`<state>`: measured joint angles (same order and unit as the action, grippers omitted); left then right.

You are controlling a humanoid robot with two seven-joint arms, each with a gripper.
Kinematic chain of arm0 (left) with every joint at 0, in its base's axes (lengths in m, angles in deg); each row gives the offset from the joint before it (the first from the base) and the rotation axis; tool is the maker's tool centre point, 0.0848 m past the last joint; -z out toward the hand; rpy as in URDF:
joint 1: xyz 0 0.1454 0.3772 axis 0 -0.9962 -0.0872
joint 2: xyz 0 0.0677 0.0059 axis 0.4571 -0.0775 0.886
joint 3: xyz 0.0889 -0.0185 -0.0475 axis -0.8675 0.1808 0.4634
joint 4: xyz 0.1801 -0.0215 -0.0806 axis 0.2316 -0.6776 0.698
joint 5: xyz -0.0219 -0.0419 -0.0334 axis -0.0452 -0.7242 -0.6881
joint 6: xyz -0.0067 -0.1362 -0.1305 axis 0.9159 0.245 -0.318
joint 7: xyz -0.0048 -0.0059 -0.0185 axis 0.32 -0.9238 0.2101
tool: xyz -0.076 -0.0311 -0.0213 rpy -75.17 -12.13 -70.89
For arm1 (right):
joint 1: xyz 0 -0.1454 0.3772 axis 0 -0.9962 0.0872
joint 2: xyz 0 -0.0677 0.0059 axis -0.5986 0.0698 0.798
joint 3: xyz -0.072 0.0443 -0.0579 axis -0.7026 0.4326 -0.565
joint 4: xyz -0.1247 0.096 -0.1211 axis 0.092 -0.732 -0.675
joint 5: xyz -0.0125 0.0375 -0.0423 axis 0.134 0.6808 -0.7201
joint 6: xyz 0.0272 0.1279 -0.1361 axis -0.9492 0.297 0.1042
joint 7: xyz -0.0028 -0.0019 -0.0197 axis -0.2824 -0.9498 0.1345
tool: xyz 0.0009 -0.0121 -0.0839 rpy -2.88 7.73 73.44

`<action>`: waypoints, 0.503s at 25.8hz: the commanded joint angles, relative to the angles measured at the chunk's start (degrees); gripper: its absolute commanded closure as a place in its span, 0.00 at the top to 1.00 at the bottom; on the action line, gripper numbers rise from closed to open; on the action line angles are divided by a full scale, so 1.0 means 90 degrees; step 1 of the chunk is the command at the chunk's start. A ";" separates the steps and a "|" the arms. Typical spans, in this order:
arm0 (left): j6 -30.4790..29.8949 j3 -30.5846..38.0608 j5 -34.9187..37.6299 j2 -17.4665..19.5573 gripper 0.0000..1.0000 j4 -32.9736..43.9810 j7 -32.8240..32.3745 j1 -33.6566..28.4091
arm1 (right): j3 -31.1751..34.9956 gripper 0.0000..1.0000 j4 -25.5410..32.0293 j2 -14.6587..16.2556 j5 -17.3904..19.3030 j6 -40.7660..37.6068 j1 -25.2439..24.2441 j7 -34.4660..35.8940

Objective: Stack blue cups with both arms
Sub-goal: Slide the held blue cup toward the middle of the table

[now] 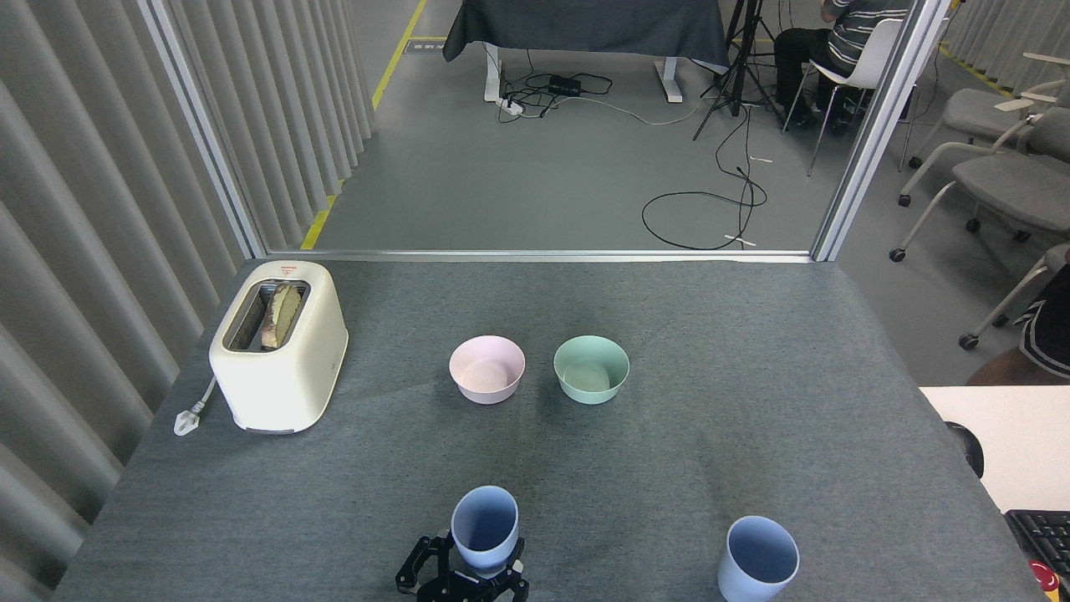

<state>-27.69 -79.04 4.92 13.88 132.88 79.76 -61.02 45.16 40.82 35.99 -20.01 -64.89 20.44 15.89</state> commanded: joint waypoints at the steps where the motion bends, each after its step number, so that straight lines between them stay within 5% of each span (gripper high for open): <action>1: 0.0001 -0.0036 0.0150 -0.0029 0.52 -0.0114 0.0018 0.0017 | 0.0000 1.00 0.0000 0.0000 0.0000 -0.0003 -0.0009 -0.0003; 13: 0.0011 -0.0065 0.0316 -0.0039 0.52 -0.0368 0.0096 0.0222 | -0.0019 1.00 -0.0020 0.0000 0.0000 0.0026 -0.0019 0.0007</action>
<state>-27.53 -79.51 7.53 13.54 129.99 80.37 -59.43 45.02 40.66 36.00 -20.01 -64.71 20.27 15.66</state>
